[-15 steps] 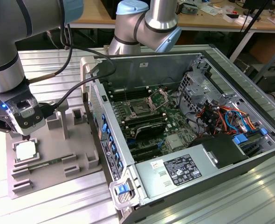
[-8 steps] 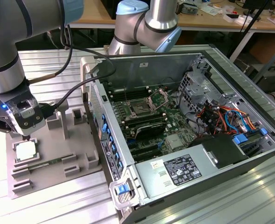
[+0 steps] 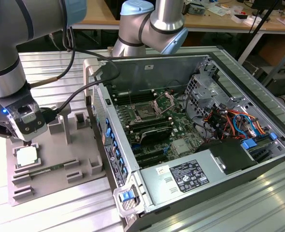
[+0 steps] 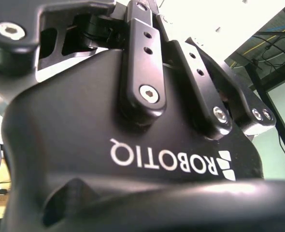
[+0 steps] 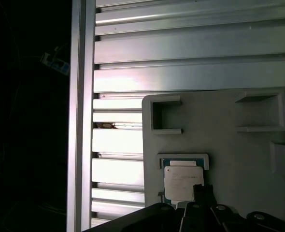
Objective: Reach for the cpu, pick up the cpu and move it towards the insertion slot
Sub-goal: 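Reach for the cpu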
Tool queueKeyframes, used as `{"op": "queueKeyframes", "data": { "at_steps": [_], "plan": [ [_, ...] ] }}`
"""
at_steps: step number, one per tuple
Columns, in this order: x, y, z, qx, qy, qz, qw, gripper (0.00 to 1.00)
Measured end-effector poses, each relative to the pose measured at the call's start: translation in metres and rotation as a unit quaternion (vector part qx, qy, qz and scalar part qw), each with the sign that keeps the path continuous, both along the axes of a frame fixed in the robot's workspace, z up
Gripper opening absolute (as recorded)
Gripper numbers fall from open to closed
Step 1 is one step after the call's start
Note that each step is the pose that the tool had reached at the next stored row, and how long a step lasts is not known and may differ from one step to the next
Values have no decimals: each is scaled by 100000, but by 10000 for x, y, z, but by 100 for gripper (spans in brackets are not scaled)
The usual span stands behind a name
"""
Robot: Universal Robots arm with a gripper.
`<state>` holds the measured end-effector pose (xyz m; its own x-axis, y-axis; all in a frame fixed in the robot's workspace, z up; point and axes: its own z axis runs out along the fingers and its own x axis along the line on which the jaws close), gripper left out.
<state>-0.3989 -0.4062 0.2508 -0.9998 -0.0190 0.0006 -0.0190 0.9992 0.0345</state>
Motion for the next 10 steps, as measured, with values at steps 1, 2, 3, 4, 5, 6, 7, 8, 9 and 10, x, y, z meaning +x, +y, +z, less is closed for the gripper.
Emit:
{"op": "queueKeyframes", "data": {
  "at_steps": [1,2,3,4,5,6,7,8,9,10],
  "plan": [
    [0,0,-2,-2,3,4,100000,11],
    [0,0,-4,1,0,7,100000,11],
    [0,0,-6,-2,2,7,100000,11],
    [0,0,-8,1,-1,6,100000,11],
    [0,0,-10,0,2,7,100000,11],
    [0,0,-12,-2,3,7,100000,11],
    [0,0,-13,-2,3,5,100000,11],
    [0,0,-17,-2,1,6,100000,11],
    [0,0,-19,0,1,5,100000,11],
    [0,0,-21,-1,1,7,100000,11]
  ]
}}
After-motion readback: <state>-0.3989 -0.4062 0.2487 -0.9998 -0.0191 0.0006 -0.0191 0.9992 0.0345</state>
